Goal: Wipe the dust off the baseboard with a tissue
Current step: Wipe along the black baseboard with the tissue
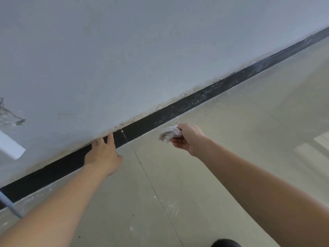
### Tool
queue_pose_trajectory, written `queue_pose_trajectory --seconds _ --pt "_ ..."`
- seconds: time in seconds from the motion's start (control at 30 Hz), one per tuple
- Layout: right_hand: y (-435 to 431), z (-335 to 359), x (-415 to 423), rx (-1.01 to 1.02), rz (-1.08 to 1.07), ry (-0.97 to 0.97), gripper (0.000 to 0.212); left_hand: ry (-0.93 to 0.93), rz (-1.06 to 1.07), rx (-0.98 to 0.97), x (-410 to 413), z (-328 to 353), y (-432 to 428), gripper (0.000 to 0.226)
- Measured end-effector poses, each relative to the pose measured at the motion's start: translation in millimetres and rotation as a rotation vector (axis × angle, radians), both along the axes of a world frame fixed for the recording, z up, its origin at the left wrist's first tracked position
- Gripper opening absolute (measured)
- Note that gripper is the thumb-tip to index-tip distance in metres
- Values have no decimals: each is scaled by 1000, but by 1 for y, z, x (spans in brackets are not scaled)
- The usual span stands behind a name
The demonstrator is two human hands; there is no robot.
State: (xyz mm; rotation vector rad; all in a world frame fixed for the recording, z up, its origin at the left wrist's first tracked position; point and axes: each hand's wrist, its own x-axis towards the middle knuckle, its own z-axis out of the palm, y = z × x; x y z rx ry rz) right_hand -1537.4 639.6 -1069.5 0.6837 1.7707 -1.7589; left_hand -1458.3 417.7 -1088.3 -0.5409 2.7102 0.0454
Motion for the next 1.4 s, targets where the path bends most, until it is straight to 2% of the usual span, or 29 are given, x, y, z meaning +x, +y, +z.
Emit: queue_pose_trajectory --seconds 0.2,0.3,0.43,0.57,0.67,0.77,0.93,1.03,1.2,1.4 --pt "10 20 -38 82 187 34 15 35 50 117 -22 14 28 73" --pt "-4 14 -62 116 269 -31 15 59 96 175 -31 17 38 70" --pt "-23 -2 -74 191 488 -142 22 38 180 233 -36 28 37 67" --pt "-37 -5 -78 212 567 -177 18 -29 265 277 -33 47 34 63" --pt "-51 -1 -75 240 633 -179 19 -37 243 294 -24 56 32 55" --pt "-62 -10 -64 262 610 -183 16 -17 217 329 -16 48 22 51" --pt "-72 -19 -58 355 698 -70 16 22 263 373 -20 22 -9 46" --pt "-62 -2 -65 399 771 49 17 180 401 460 -31 13 -9 42" --pt "-34 19 -70 519 876 181 16 454 491 490 -49 9 25 27" --pt "-21 31 -86 718 1121 351 24 463 247 427 -70 -6 48 27"
